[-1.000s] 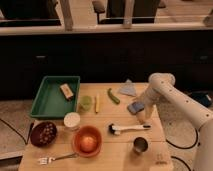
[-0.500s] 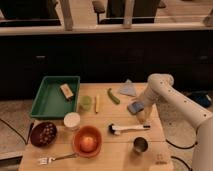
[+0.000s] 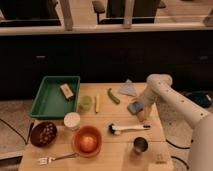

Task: Place sponge in plastic cup

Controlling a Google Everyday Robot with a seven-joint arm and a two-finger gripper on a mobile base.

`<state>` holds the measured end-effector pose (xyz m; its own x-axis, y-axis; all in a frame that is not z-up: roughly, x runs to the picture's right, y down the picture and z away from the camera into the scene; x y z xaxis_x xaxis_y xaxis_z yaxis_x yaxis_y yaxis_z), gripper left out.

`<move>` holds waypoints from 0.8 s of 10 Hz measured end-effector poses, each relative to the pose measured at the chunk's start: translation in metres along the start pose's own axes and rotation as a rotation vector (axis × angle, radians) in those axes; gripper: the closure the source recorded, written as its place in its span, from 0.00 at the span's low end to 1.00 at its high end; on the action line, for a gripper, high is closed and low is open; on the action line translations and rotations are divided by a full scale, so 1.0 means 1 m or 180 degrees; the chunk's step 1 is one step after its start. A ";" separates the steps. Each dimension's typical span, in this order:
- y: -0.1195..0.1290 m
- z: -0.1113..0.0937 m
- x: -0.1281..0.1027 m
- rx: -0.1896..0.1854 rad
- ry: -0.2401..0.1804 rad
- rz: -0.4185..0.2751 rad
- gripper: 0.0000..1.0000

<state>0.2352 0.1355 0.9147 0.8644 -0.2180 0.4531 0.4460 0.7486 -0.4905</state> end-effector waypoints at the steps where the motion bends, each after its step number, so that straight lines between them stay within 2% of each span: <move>1: 0.000 0.000 0.001 -0.0001 0.0003 0.0002 0.40; 2: 0.000 0.000 0.001 0.0000 0.0003 0.0007 0.55; 4: 0.002 0.001 0.001 -0.0006 0.0003 0.0017 0.72; 5: 0.003 0.001 0.001 -0.0007 0.0007 0.0023 0.86; 7: 0.005 0.001 0.001 -0.0008 0.0011 0.0033 0.99; 8: 0.006 0.000 0.001 -0.0008 0.0013 0.0038 1.00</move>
<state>0.2385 0.1400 0.9124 0.8707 -0.2116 0.4440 0.4361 0.7497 -0.4978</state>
